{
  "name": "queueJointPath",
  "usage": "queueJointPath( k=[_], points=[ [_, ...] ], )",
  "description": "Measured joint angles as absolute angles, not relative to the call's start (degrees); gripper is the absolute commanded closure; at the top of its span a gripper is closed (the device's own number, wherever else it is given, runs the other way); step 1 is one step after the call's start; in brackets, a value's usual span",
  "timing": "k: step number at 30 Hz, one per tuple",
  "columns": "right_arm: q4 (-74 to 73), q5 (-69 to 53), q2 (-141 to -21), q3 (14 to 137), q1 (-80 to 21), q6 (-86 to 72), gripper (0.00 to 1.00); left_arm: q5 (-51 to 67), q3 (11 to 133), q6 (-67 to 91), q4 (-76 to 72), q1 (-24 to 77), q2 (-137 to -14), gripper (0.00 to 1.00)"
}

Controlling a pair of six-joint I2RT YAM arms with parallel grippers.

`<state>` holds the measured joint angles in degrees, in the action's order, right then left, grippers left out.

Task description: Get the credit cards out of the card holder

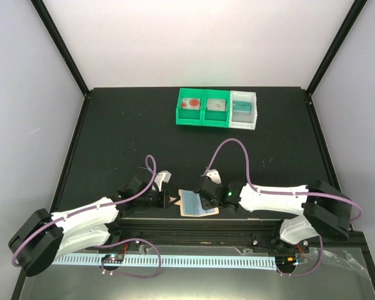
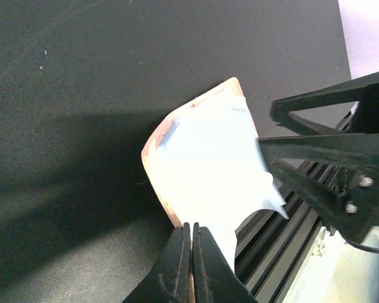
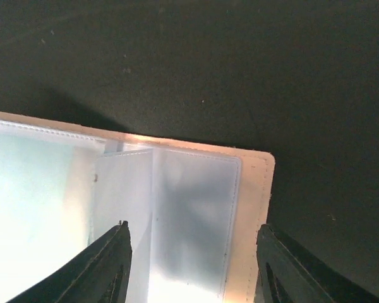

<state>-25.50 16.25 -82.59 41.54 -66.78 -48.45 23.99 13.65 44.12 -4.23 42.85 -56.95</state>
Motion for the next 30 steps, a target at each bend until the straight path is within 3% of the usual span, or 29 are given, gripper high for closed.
queueJointPath(
  k=[6, 15, 30],
  points=[
    [-25.5, 15.3, -78.2, 41.7, -66.8, -48.1, 0.45, 23.9, 13.6, 44.1, -4.2, 42.9, -57.0, 0.99],
    [-13.5, 5.4, -79.7, 40.9, -67.2, -47.0, 0.44, 23.8, 13.6, 44.1, -4.2, 42.9, -57.0, 0.99],
    [-22.2, 12.7, -82.2, 42.4, -67.8, -47.0, 0.42, 23.8, 13.6, 44.1, -4.2, 42.9, -57.0, 0.99]
  ],
)
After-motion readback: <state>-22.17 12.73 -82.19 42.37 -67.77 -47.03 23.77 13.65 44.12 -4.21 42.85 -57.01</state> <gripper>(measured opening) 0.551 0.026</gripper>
